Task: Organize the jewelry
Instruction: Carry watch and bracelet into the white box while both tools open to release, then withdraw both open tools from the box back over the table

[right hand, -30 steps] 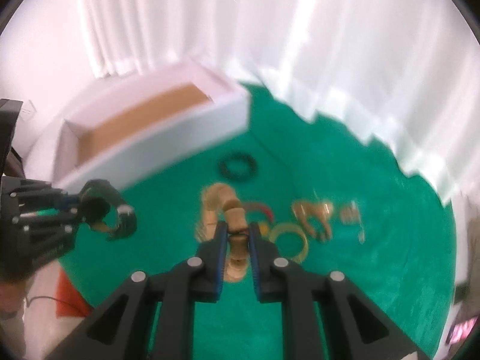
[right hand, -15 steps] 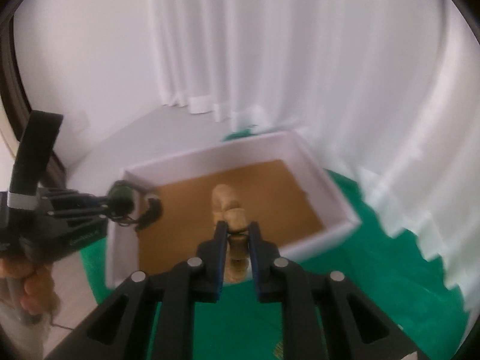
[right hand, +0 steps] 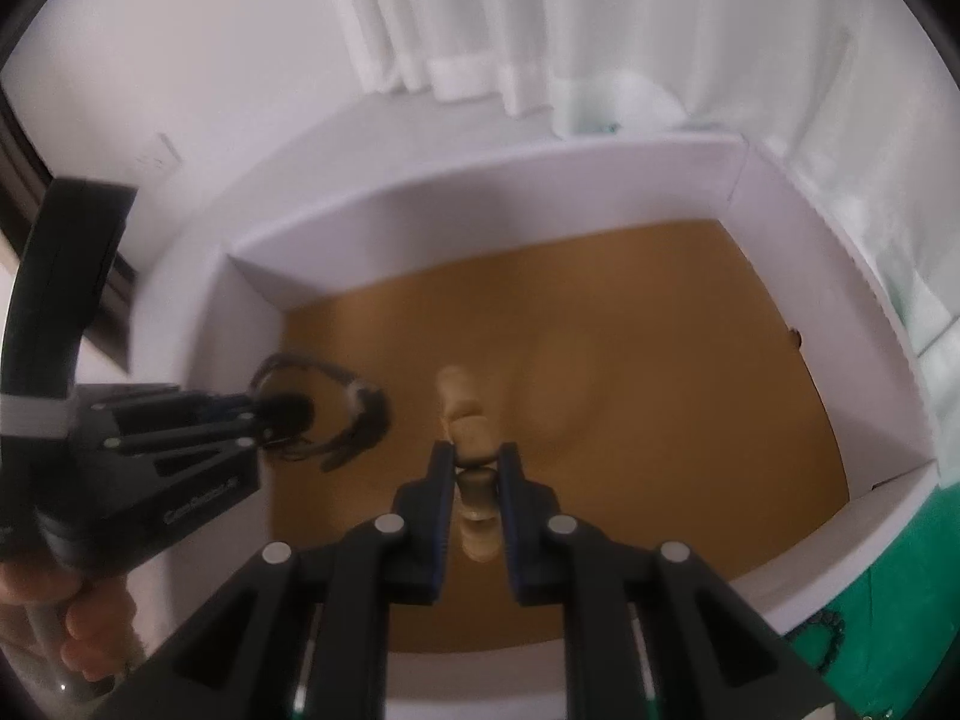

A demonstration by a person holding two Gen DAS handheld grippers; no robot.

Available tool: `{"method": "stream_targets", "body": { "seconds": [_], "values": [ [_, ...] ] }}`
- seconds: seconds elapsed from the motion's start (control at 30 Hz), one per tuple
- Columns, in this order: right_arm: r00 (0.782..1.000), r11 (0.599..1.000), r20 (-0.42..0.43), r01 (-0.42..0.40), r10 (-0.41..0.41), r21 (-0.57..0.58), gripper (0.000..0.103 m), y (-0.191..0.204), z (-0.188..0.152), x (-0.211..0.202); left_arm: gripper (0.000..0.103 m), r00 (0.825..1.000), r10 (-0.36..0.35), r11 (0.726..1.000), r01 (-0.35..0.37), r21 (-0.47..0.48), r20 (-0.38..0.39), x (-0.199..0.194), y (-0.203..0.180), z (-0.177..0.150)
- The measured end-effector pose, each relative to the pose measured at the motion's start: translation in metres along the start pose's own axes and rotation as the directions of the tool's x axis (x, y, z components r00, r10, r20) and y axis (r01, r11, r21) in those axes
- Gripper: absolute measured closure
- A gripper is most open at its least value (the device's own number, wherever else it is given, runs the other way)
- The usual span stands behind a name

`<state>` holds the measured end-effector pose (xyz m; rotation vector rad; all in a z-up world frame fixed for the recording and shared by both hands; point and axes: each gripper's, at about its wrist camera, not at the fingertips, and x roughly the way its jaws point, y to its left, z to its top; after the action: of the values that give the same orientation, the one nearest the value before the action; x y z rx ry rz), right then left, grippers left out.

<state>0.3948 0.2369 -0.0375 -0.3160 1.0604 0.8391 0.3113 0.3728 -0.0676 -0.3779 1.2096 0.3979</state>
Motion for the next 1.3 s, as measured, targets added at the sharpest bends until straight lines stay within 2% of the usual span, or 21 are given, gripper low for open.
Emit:
{"method": "stream_targets", "body": {
  "seconds": [0.07, 0.1, 0.13, 0.2, 0.27, 0.33, 0.37, 0.43, 0.53, 0.63, 0.8, 0.9, 1.03, 1.3],
  "values": [
    [1.000, 1.000, -0.001, 0.030, -0.030, 0.004, 0.087, -0.005, 0.002, 0.005, 0.089, 1.000, 0.013, 1.000, -0.013, 0.005, 0.008, 0.005, -0.002, -0.001],
    [0.999, 0.999, 0.001, 0.038, -0.038, 0.010, 0.085, -0.008, 0.002, 0.005, 0.075, 1.000, 0.016, 1.000, -0.016, 0.011, 0.014, 0.005, -0.004, -0.001],
    [0.999, 0.999, 0.007, 0.047, -0.047, 0.018, 0.080, -0.011, 0.002, 0.004, 0.056, 1.000, 0.014, 1.000, -0.015, 0.018, 0.023, 0.005, -0.006, -0.002],
    [0.998, 0.998, 0.022, 0.064, -0.064, 0.030, 0.058, -0.015, 0.000, -0.004, 0.039, 0.998, 0.023, 0.999, -0.025, 0.026, 0.065, -0.003, -0.009, -0.005],
    [0.995, 0.996, 0.044, 0.083, -0.085, 0.036, 0.050, -0.017, -0.002, -0.013, 0.033, 0.993, 0.038, 0.999, -0.042, 0.033, 0.111, -0.014, -0.011, -0.008],
    [0.993, 0.995, 0.063, 0.093, -0.096, 0.047, 0.049, -0.020, -0.006, -0.023, 0.023, 0.988, 0.042, 0.998, -0.049, 0.043, 0.150, -0.027, -0.015, -0.014],
    [0.991, 0.993, 0.073, 0.107, -0.111, 0.053, 0.045, -0.022, -0.009, -0.028, 0.020, 0.983, 0.045, 0.997, -0.054, 0.046, 0.178, -0.035, -0.016, -0.017],
    [0.986, 0.990, 0.099, 0.133, -0.138, 0.054, 0.037, -0.024, -0.014, -0.041, 0.013, 0.966, 0.062, 0.996, -0.078, 0.053, 0.250, -0.052, -0.022, -0.027],
    [0.976, 0.984, 0.133, 0.163, -0.170, 0.067, 0.035, -0.031, -0.033, -0.068, 0.005, 0.936, 0.071, 0.991, -0.106, 0.084, 0.346, -0.077, -0.036, -0.046],
    [0.969, 0.978, 0.149, 0.186, -0.198, 0.094, 0.035, -0.039, -0.057, -0.098, 0.003, 0.915, 0.057, 0.984, -0.119, 0.133, 0.399, -0.099, -0.052, -0.071],
    [0.952, 0.960, 0.169, 0.232, -0.257, 0.155, 0.035, -0.059, -0.112, -0.150, 0.002, 0.901, -0.056, 0.971, -0.052, 0.235, 0.431, -0.118, -0.099, -0.117],
    [0.939, 0.948, 0.183, 0.258, -0.291, 0.184, 0.035, -0.070, -0.147, -0.182, 0.002, 0.899, -0.134, 0.959, 0.013, 0.282, 0.416, -0.123, -0.129, -0.144],
    [0.923, 0.932, 0.201, 0.282, -0.329, 0.228, 0.035, -0.084, -0.194, -0.219, 0.002, 0.906, -0.208, 0.934, 0.072, 0.350, 0.369, -0.123, -0.170, -0.175],
    [0.883, 0.864, 0.166, 0.364, -0.439, 0.348, 0.035, -0.117, -0.284, -0.259, 0.002, 0.911, -0.272, 0.890, 0.116, 0.440, 0.310, -0.110, -0.229, -0.232]
  ]
}}
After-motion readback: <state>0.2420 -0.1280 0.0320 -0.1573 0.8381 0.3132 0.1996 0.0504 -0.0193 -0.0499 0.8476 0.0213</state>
